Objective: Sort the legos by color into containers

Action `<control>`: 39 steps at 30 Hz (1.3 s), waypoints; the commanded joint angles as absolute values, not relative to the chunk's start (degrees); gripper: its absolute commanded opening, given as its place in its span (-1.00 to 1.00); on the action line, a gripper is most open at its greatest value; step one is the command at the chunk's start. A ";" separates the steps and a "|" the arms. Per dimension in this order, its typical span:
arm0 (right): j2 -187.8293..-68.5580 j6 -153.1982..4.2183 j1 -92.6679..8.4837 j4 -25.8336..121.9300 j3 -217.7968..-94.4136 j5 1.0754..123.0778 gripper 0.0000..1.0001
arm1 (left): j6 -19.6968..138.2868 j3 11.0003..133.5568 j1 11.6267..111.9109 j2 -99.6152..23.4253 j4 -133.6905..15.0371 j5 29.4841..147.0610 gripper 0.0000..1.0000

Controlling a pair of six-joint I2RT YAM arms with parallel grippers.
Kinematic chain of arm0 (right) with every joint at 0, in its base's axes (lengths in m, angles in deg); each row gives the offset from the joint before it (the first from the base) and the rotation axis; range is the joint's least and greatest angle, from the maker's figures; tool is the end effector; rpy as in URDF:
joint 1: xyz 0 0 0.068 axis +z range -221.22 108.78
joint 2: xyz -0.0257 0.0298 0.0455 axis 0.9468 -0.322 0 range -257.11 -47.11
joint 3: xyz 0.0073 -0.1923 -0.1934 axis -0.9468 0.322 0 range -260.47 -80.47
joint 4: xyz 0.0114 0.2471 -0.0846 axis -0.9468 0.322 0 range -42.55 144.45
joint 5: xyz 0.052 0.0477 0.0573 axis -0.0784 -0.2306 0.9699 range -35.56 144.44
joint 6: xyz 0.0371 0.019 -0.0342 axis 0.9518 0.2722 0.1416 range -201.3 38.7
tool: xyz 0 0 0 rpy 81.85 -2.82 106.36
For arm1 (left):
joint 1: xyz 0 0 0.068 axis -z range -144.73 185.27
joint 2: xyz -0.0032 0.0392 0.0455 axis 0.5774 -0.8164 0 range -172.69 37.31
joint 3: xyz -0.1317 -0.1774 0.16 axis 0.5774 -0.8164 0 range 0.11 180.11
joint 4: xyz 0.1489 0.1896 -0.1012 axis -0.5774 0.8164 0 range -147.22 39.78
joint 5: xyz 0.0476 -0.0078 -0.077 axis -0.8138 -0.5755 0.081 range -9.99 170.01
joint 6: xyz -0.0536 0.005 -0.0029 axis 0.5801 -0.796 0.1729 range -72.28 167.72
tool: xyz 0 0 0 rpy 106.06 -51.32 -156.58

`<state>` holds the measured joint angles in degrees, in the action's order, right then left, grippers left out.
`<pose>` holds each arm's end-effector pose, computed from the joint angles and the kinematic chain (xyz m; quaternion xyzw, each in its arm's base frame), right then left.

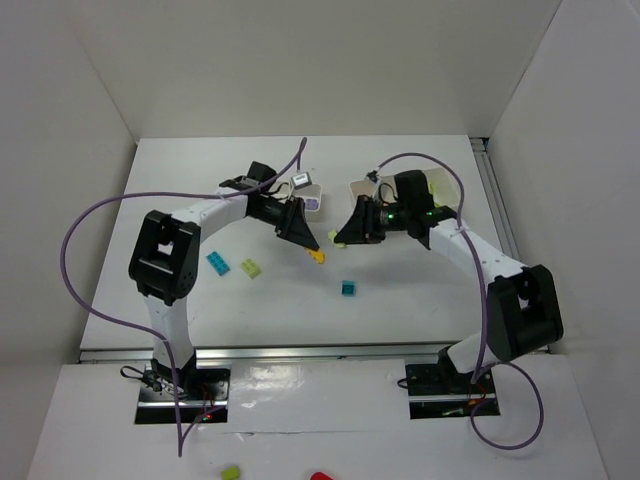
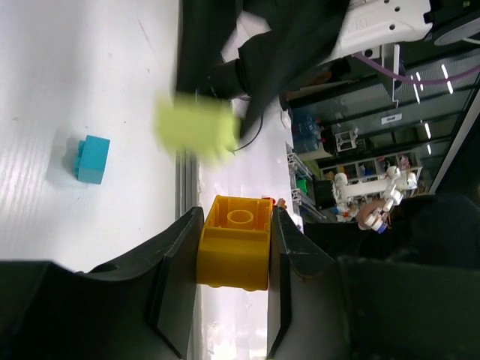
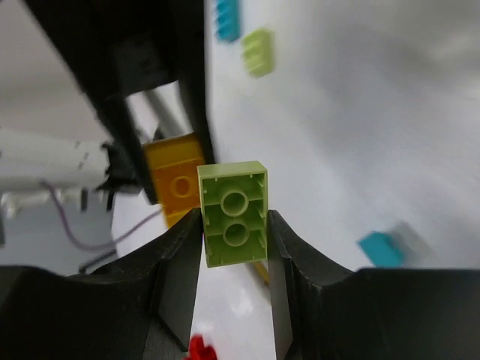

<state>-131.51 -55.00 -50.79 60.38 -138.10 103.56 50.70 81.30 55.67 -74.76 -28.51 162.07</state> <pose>0.2857 0.1351 0.2573 -0.1343 0.8312 0.4987 0.2057 0.3628 -0.1725 0.2159 0.2804 0.6935 -0.6604 0.0653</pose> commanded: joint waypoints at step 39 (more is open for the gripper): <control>-159.26 -51.16 -69.99 72.32 -174.59 25.96 -0.09 | 75.58 113.29 65.06 -80.37 -26.12 114.99 -1.00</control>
<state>-158.07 -49.73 -69.68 72.64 -170.95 27.63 73.76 109.25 65.16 -77.06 -27.09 116.20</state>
